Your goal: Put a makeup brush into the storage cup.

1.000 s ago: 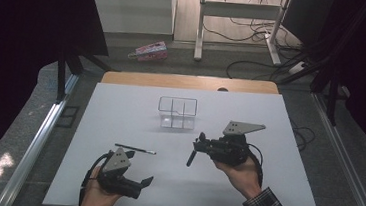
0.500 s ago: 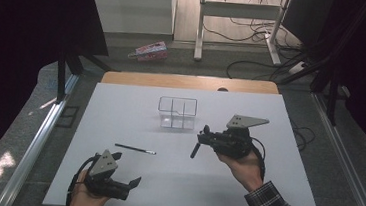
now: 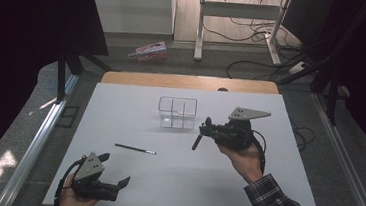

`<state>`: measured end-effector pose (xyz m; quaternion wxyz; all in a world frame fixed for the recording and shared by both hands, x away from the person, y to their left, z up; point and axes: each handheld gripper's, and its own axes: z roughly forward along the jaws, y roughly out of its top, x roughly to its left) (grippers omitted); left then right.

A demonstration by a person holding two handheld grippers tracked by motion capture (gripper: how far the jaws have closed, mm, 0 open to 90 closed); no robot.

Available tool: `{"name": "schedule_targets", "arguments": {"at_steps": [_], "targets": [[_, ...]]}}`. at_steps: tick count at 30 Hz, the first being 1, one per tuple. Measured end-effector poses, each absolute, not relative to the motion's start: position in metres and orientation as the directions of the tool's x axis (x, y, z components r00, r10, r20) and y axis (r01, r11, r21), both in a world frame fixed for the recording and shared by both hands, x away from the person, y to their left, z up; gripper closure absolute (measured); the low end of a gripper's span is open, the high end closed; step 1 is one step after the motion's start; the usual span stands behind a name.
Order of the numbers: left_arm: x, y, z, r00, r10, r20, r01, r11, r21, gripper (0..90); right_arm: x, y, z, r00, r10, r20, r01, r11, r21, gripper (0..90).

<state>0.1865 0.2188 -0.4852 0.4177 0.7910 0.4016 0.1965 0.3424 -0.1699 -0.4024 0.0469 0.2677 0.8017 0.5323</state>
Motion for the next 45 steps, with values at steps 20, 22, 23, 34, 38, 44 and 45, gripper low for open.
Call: {"name": "schedule_targets", "arguments": {"at_steps": [20, 22, 23, 34, 38, 44, 45], "targets": [[0.174, 0.241, -0.488, 0.552, 0.833, -0.037, 0.494, -0.291, 0.819, 0.8, 0.363, -0.175, -0.397, -0.84, 0.51, 0.187, 0.358, 0.261, 0.896, 78.7], [0.173, 0.242, -0.488, 0.549, 0.835, -0.037, 0.494, -0.289, 0.82, 0.8, 0.364, -0.174, -0.396, -0.839, 0.513, 0.178, 0.353, 0.266, 0.897, 78.7], [0.172, 0.243, -0.488, 0.546, 0.837, -0.041, 0.493, -0.281, 0.823, 0.8, 0.364, -0.174, -0.396, -0.84, 0.512, 0.179, 0.353, 0.264, 0.898, 78.7], [0.17, 0.246, -0.488, 0.54, 0.84, -0.055, 0.493, -0.263, 0.83, 0.8, 0.372, -0.171, -0.395, -0.831, 0.531, 0.165, 0.347, 0.264, 0.9, 78.7], [0.17, 0.245, -0.488, 0.541, 0.839, -0.049, 0.493, -0.27, 0.827, 0.8, 0.374, -0.171, -0.394, -0.829, 0.536, 0.158, 0.343, 0.264, 0.902, 78.7], [0.17, 0.244, -0.488, 0.545, 0.838, -0.042, 0.493, -0.279, 0.824, 1.5, 0.379, -0.17, -0.391, -0.823, 0.546, 0.157, 0.343, 0.257, 0.904, 78.8], [0.17, 0.244, -0.488, 0.544, 0.838, -0.041, 0.493, -0.28, 0.824, 1.6, 0.38, -0.169, -0.391, -0.822, 0.547, 0.155, 0.342, 0.258, 0.904, 78.8]]}}
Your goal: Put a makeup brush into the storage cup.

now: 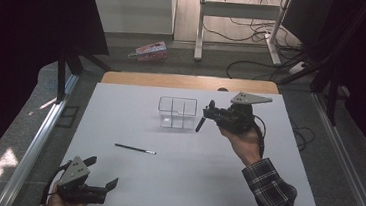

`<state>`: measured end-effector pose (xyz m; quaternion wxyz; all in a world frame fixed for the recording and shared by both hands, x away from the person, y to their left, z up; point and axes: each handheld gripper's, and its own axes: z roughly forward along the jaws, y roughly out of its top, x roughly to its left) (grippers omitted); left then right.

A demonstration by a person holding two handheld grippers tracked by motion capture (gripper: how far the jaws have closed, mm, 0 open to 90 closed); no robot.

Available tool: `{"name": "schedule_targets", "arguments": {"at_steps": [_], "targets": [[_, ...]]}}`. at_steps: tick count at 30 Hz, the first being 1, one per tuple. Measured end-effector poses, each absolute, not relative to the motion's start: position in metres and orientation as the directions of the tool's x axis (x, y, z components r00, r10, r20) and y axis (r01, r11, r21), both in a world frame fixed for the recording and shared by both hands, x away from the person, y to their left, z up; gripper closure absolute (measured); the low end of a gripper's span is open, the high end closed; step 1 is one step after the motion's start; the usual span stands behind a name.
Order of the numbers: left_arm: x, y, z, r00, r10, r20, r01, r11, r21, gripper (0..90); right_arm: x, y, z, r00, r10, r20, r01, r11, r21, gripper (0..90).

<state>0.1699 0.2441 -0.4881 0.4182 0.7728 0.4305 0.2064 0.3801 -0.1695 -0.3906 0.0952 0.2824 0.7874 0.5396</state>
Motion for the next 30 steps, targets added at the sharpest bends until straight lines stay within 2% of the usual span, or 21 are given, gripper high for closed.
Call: {"name": "schedule_targets", "arguments": {"at_steps": [30], "targets": [[0.169, 0.243, -0.488, 0.55, 0.835, -0.032, 0.489, -0.291, 0.822, 2.3, 0.412, -0.158, -0.385, -0.792, 0.6, 0.114, 0.316, 0.243, 0.917, 78.8]]}}
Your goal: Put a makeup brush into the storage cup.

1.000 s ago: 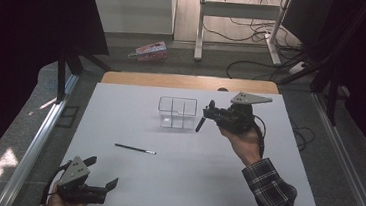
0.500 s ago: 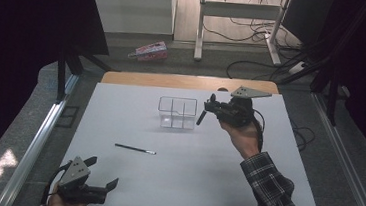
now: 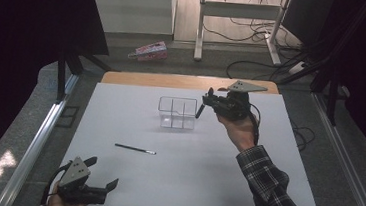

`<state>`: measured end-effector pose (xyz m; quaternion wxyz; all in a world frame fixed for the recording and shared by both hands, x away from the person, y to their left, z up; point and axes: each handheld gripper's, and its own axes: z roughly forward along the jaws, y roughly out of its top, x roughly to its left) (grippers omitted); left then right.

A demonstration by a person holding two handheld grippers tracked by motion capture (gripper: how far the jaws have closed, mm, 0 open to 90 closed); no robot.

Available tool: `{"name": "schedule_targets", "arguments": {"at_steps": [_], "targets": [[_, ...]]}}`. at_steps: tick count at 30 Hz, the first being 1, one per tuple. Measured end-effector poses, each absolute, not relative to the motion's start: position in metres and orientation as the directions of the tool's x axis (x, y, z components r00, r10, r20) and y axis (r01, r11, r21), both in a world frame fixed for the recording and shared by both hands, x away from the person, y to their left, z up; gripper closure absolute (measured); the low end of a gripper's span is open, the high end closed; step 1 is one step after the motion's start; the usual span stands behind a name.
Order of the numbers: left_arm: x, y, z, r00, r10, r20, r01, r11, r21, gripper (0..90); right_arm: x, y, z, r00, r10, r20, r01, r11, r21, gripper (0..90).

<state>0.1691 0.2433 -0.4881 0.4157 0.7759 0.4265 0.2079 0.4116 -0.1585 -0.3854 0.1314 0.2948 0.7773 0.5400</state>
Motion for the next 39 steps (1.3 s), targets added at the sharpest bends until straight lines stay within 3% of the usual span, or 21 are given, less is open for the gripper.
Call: {"name": "schedule_targets", "arguments": {"at_steps": [39], "targets": [[0.172, 0.244, -0.489, 0.539, 0.841, -0.046, 0.517, -0.288, 0.806, 2.9, 0.449, -0.131, -0.408, -0.764, 0.638, 0.095, 0.328, 0.257, 0.909, 78.8]]}}
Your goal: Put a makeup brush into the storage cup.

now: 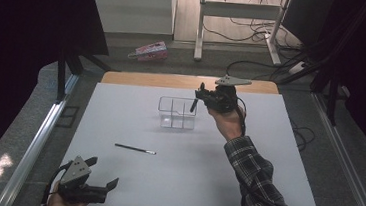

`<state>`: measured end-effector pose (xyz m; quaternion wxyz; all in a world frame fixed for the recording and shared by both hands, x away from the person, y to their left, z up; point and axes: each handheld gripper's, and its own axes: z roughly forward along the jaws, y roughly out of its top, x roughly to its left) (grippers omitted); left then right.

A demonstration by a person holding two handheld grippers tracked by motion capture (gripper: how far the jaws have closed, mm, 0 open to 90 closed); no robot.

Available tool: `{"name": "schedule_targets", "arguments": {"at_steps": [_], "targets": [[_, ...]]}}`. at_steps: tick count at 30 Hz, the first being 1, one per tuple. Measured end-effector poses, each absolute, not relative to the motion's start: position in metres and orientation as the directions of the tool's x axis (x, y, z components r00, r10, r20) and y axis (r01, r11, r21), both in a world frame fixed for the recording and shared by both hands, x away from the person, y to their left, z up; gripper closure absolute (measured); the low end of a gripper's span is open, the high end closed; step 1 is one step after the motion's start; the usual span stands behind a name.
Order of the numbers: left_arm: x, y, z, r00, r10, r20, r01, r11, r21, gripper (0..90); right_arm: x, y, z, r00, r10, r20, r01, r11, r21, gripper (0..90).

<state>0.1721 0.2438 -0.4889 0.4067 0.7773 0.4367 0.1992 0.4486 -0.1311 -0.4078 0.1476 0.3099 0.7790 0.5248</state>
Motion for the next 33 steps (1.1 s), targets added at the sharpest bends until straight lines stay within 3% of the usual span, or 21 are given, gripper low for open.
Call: {"name": "schedule_targets", "arguments": {"at_steps": [33], "targets": [[0.175, 0.243, -0.49, 0.544, 0.838, -0.053, 0.528, -0.293, 0.797, 2.9, 0.452, -0.114, -0.445, -0.773, 0.631, 0.063, 0.345, 0.334, 0.877, 76.6]]}}
